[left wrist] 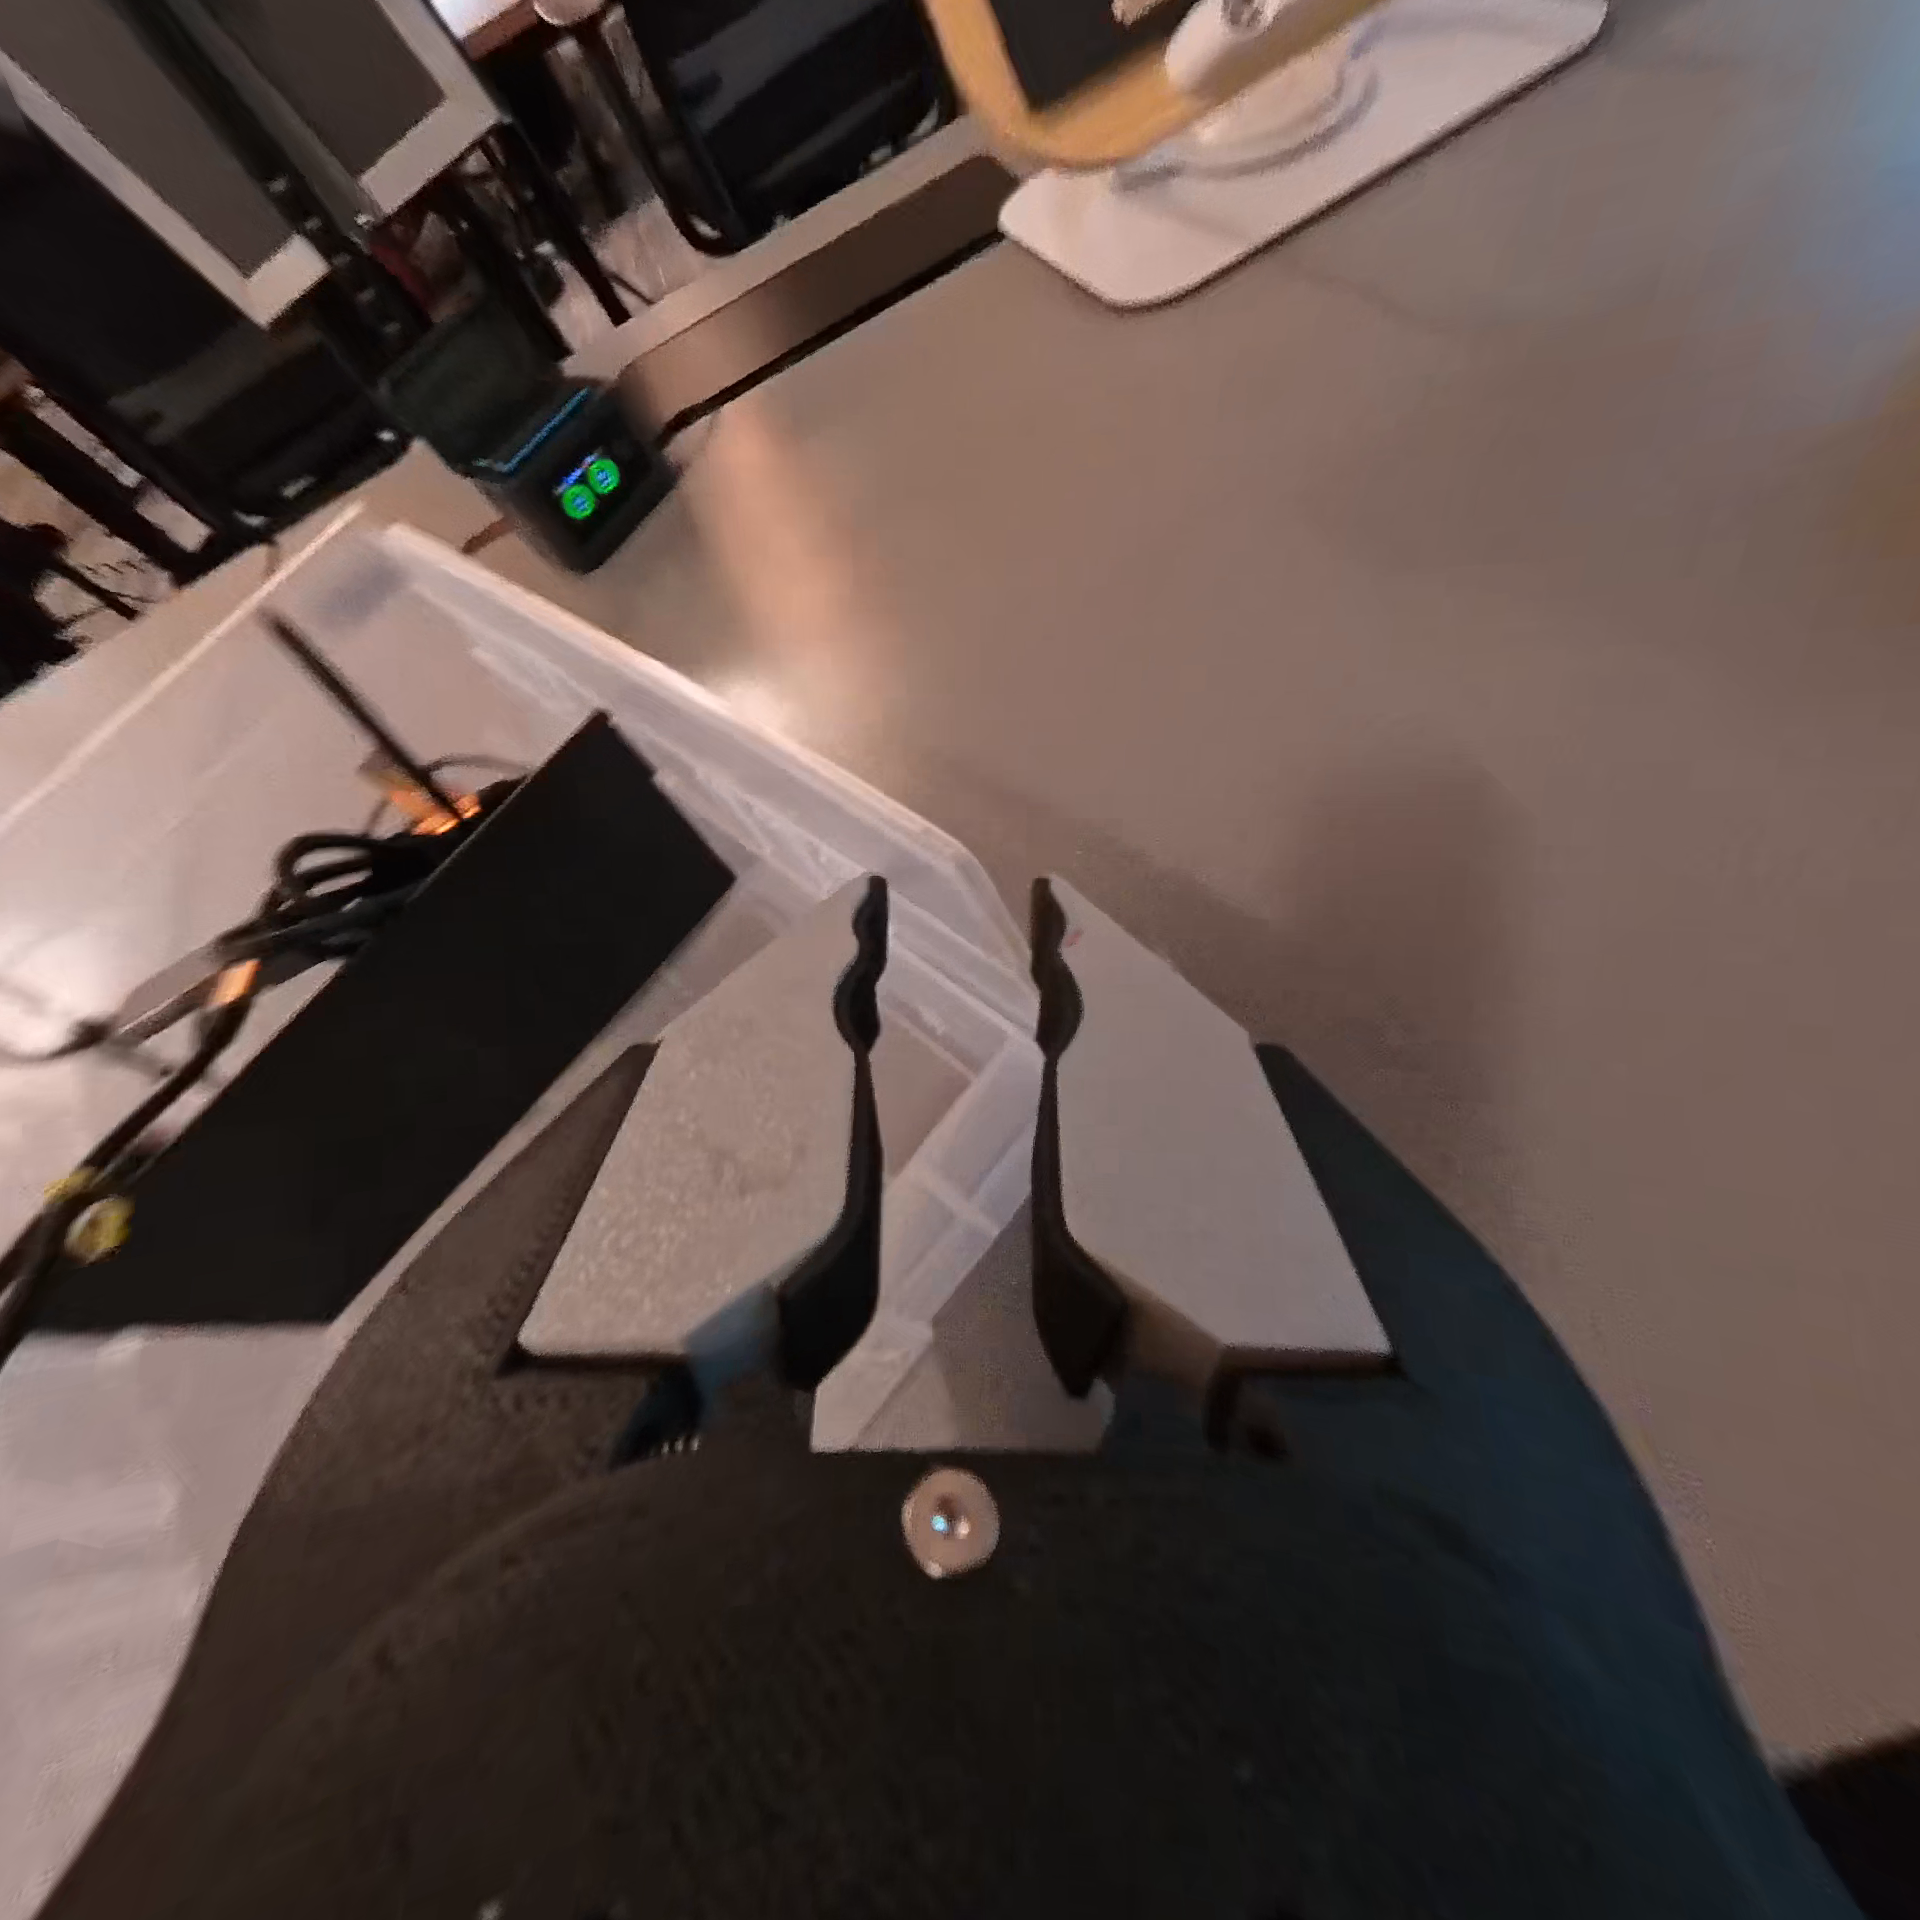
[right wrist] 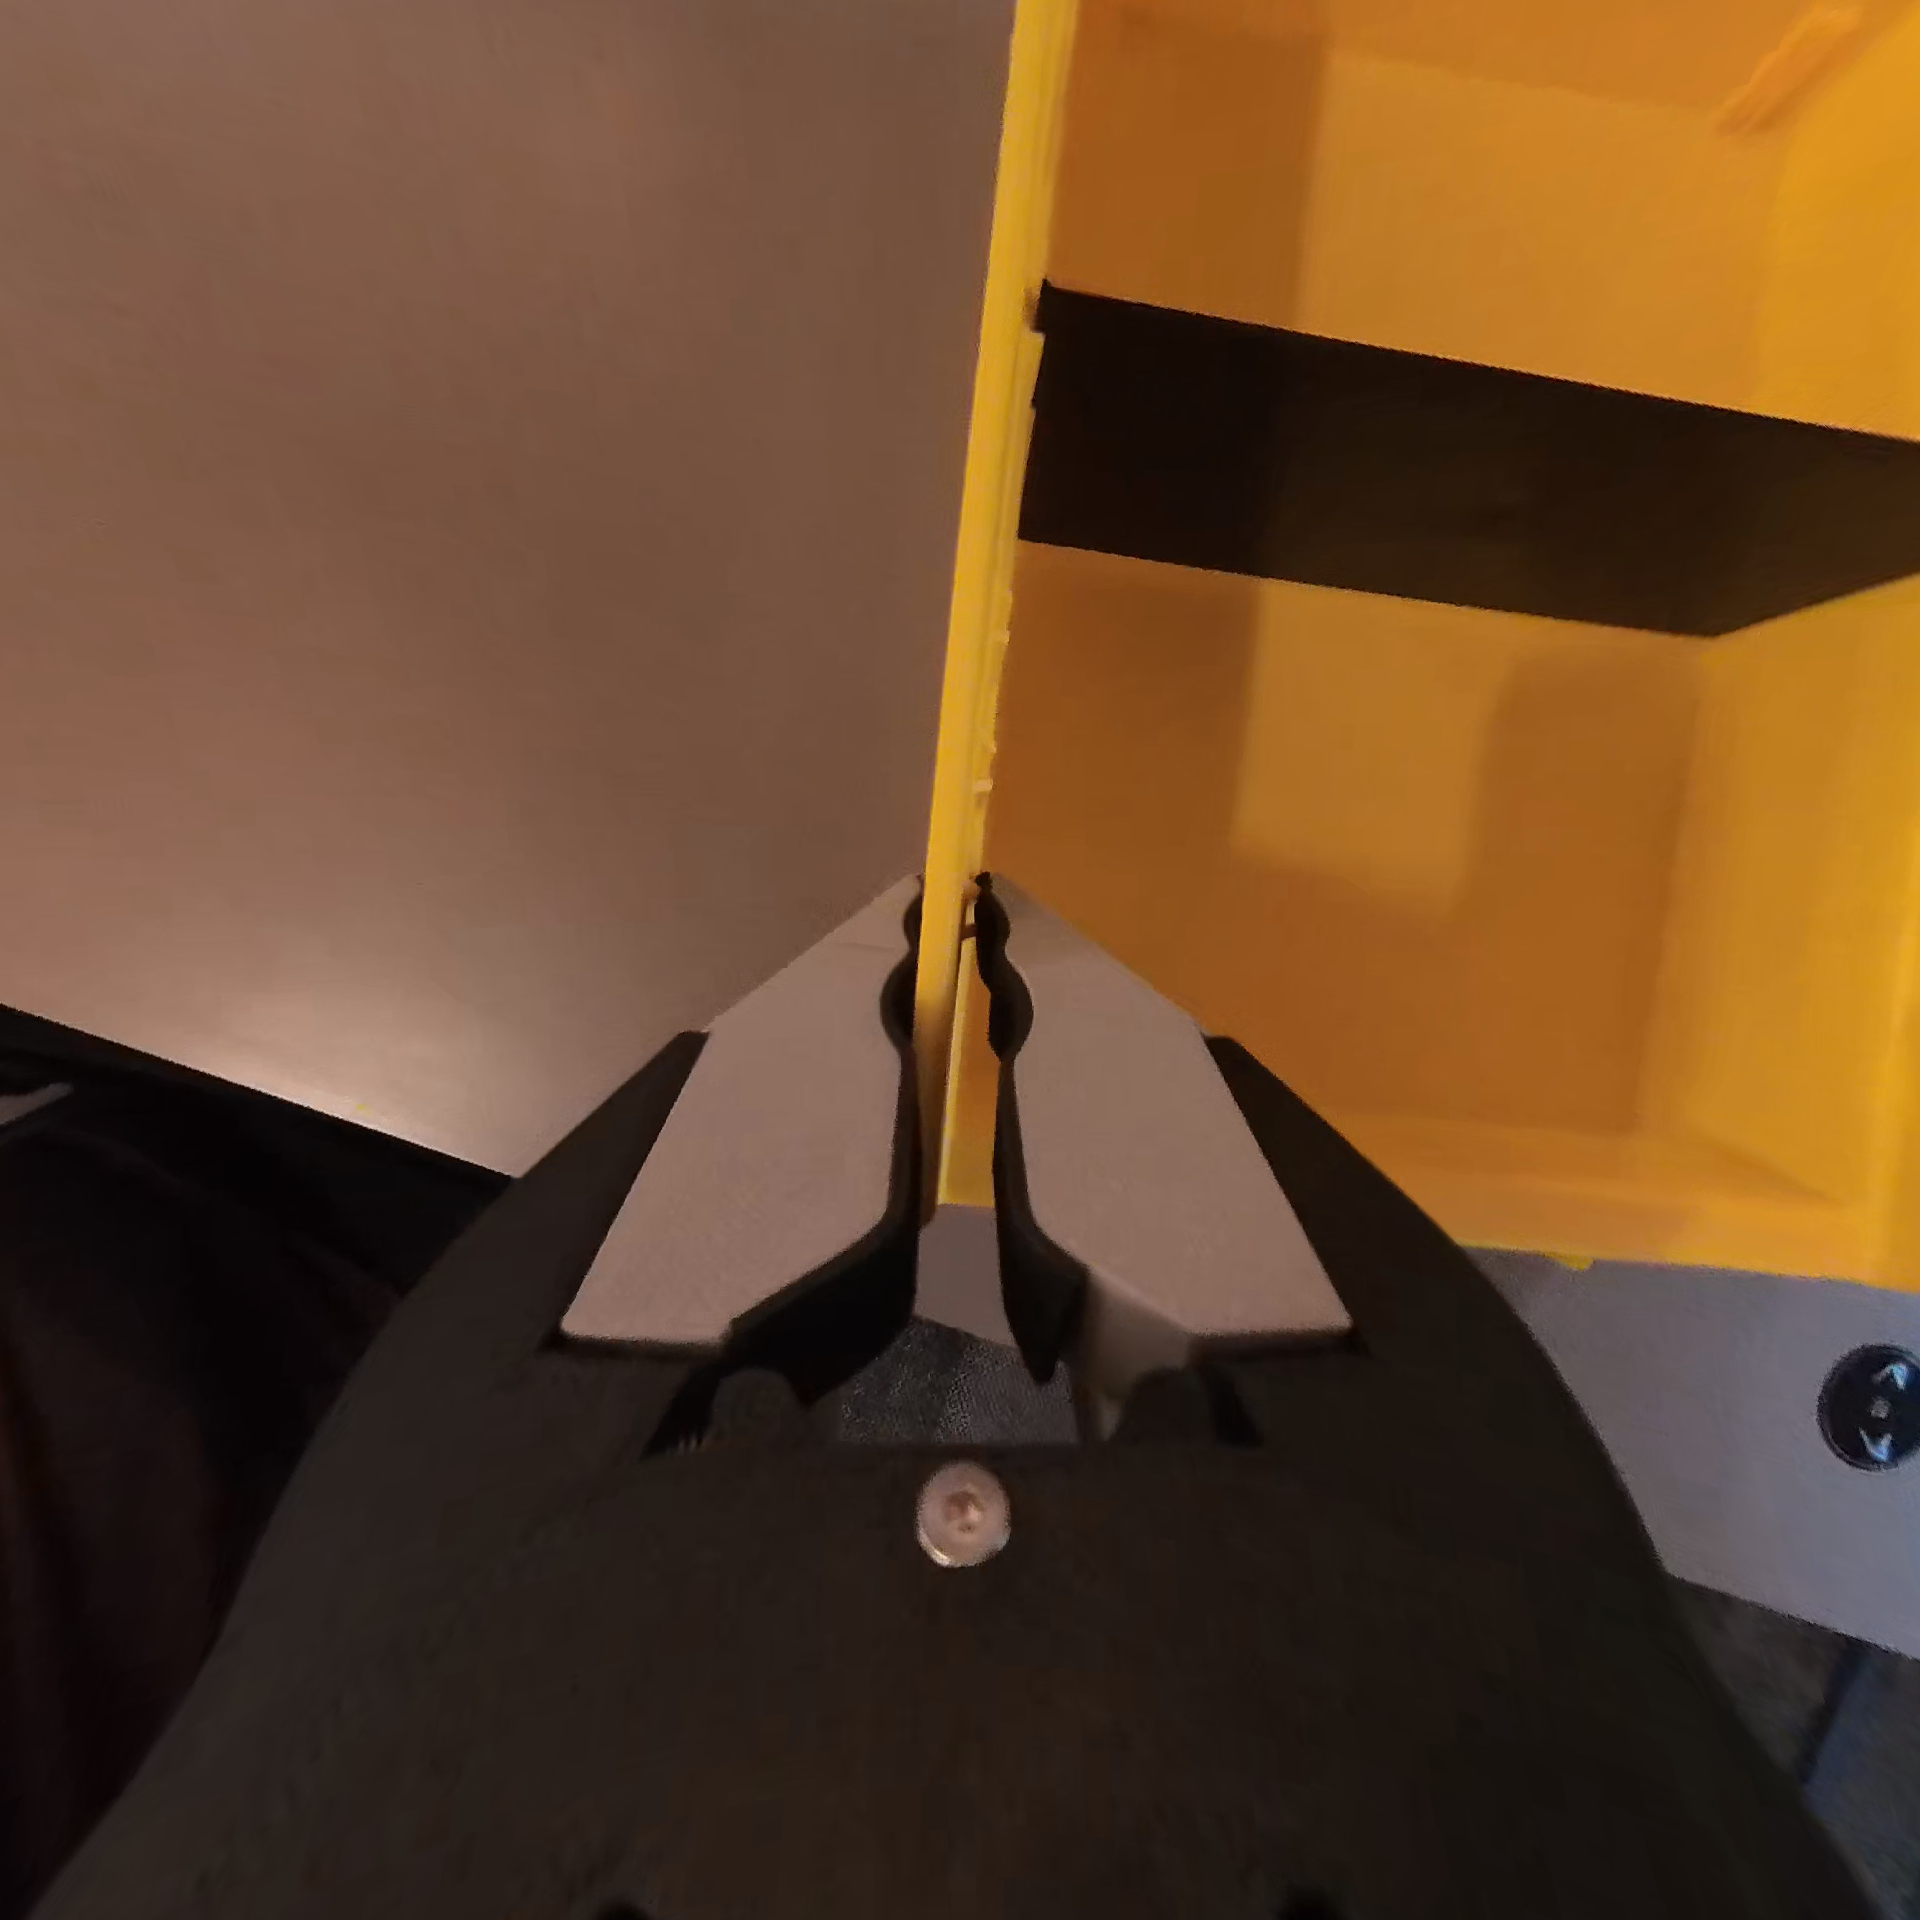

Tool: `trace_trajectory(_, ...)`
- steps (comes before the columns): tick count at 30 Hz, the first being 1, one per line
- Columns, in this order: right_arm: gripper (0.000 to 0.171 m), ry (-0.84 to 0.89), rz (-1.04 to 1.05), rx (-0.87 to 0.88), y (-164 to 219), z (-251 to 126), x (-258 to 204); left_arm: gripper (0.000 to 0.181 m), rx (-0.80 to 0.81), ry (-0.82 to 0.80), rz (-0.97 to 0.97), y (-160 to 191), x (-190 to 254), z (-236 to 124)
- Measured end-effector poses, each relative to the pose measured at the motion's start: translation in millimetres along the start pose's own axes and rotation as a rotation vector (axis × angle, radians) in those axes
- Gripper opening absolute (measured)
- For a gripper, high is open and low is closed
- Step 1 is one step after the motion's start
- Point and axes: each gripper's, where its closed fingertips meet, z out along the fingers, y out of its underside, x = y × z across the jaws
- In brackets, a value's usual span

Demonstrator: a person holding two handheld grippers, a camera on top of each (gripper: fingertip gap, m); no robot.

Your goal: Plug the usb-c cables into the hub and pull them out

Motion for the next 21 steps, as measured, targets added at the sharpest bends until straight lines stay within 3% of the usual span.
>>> trace_trajectory(1,0.004,0.007,0.004,-0.003,1,0,2,0.022,-0.018,-0.017,0.029,9,-7,-10)
trace_trajectory(5,0.001,0.023,0.058,-0.004,4,-1,11,0.011,-0.060,-0.114,0.067,45,-45,-48)
trace_trajectory(13,0.003,0.076,0.201,0.032,14,-5,37,0.002,-0.017,-0.223,-0.182,96,-114,-92)
trace_trajectory(16,0.003,0.090,0.230,0.027,18,-6,42,0.002,-0.011,-0.221,-0.184,93,-110,-91)
trace_trajectory(21,0.002,0.118,0.232,-0.005,22,-9,39,0.005,0.031,-0.106,-0.135,66,-68,-73)
